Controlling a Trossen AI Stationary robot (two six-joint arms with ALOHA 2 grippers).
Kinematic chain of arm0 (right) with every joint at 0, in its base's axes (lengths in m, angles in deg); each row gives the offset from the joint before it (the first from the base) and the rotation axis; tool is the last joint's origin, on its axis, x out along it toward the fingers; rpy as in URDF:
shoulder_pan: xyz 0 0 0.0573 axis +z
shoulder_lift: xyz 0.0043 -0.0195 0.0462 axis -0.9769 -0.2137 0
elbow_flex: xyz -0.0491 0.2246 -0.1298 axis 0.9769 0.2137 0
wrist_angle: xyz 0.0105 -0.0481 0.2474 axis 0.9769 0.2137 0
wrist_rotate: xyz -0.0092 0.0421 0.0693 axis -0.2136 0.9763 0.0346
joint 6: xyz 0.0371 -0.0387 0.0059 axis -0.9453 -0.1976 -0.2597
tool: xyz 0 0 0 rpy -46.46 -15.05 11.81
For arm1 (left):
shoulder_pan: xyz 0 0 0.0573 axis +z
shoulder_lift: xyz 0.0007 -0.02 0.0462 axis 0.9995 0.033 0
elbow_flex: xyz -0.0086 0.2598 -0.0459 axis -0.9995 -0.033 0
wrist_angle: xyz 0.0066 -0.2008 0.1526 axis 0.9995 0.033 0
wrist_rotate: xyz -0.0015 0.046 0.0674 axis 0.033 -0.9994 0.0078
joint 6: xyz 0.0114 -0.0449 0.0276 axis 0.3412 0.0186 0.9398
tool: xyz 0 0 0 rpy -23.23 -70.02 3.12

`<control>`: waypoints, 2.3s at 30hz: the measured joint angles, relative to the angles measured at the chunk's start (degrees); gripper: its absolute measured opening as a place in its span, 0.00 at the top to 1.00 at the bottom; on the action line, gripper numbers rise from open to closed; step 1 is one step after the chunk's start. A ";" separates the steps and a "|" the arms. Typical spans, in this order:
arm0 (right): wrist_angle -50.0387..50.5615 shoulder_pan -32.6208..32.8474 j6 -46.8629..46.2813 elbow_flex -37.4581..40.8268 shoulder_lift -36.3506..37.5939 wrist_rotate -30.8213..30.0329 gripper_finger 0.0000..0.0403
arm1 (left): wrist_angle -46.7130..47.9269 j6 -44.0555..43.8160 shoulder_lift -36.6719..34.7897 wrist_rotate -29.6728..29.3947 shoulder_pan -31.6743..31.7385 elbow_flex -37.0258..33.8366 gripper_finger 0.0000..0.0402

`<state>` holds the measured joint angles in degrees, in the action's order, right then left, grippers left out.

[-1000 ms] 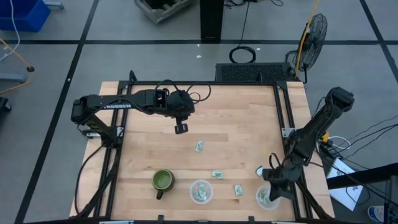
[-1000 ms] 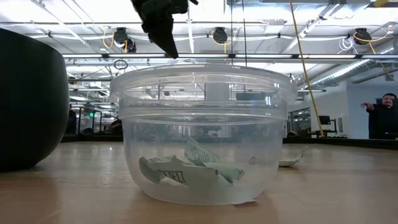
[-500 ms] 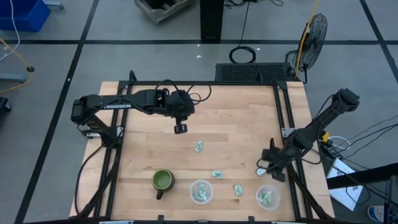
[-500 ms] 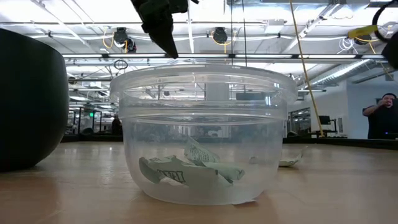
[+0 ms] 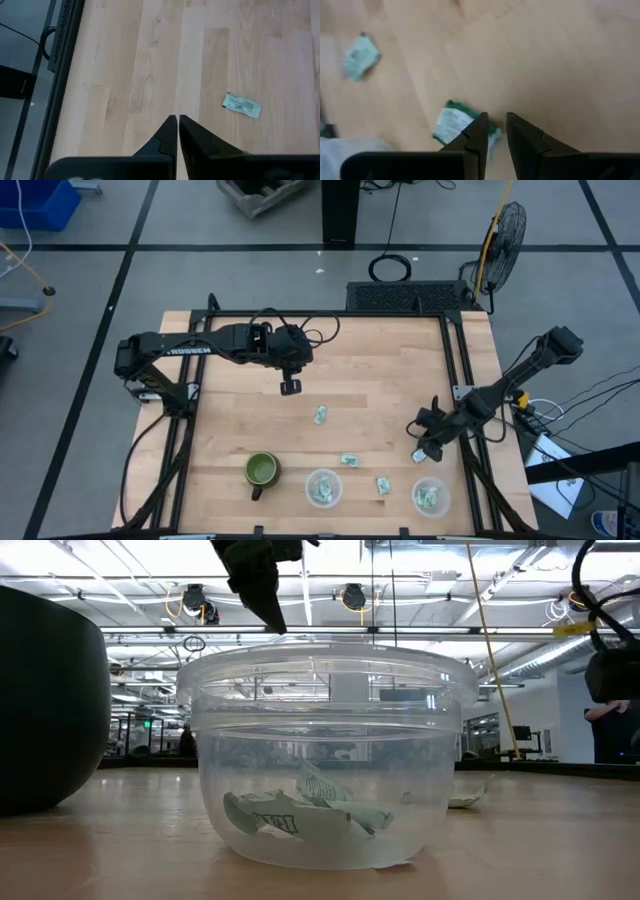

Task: Pick and place Stevia / Truvia into bins
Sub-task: Put the dark green truvia packet into the right transparent container

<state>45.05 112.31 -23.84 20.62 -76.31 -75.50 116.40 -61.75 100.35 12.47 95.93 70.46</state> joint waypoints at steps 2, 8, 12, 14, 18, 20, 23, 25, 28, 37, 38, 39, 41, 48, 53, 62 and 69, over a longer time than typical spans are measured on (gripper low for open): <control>-1.37 -0.04 -0.20 1.21 0.15 0.38 0.84 | 0.01 0.00 0.01 0.00 0.00 0.00 0.94; -4.14 -0.02 0.26 1.84 0.10 1.77 0.84 | 0.02 -0.04 0.02 0.02 0.00 0.00 0.94; -7.49 0.09 -1.51 2.04 -0.04 7.65 0.84 | 0.02 -0.17 0.02 0.01 0.00 0.00 0.94; -6.68 0.07 -2.52 2.04 -0.02 9.57 0.84 | 0.00 -0.22 0.02 0.02 -0.02 0.00 0.94; -4.47 0.26 -2.95 2.02 -0.03 9.58 0.84 | -0.09 -0.22 0.02 0.02 -0.01 0.00 0.94; -4.33 0.31 -2.14 2.02 -0.03 9.23 0.84 | -0.11 -0.21 0.04 0.02 -0.02 0.00 0.94; -5.21 0.33 -0.26 2.02 -0.06 8.85 0.84 | -0.11 -0.55 0.04 0.02 -0.04 0.00 0.94; -6.12 0.33 1.02 2.02 -0.43 8.87 0.84 | -0.11 -1.14 0.04 0.02 -0.04 0.00 0.94; -7.17 0.33 1.78 1.99 -1.49 9.65 0.83 | -0.10 -1.90 0.04 0.02 -0.04 0.00 0.94; -7.90 0.33 5.15 1.80 -3.15 9.64 0.68 | -0.09 -1.90 0.04 0.03 -0.04 0.00 0.94; -8.07 0.33 5.75 1.80 -3.15 9.66 0.66 | -0.09 -1.94 0.04 0.04 -0.04 0.00 0.94; -8.28 0.34 6.41 1.80 -3.19 9.71 0.65 | -0.09 -1.98 0.04 0.03 -0.04 0.00 0.94; -8.86 0.58 8.15 1.80 -3.61 9.63 0.63 | -0.09 -2.01 0.04 0.04 -0.04 0.00 0.94; -9.18 2.96 16.74 1.80 -8.10 7.91 0.65 | -0.07 -2.12 0.04 0.04 -0.04 0.00 0.94; -10.43 3.01 18.42 1.85 -10.84 6.03 0.66 | -0.07 -2.12 0.04 0.04 -0.04 0.00 0.94; -11.05 3.04 28.72 1.87 -16.16 3.19 0.69 | -0.06 -2.12 0.04 0.02 -0.04 0.00 0.94; -11.82 3.04 39.12 1.87 -18.12 -2.79 0.80 | -0.07 -2.88 0.04 0.02 -0.04 0.00 0.94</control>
<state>33.23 115.35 15.28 22.48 -94.43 -78.29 116.33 -64.63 100.39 12.49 95.88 70.46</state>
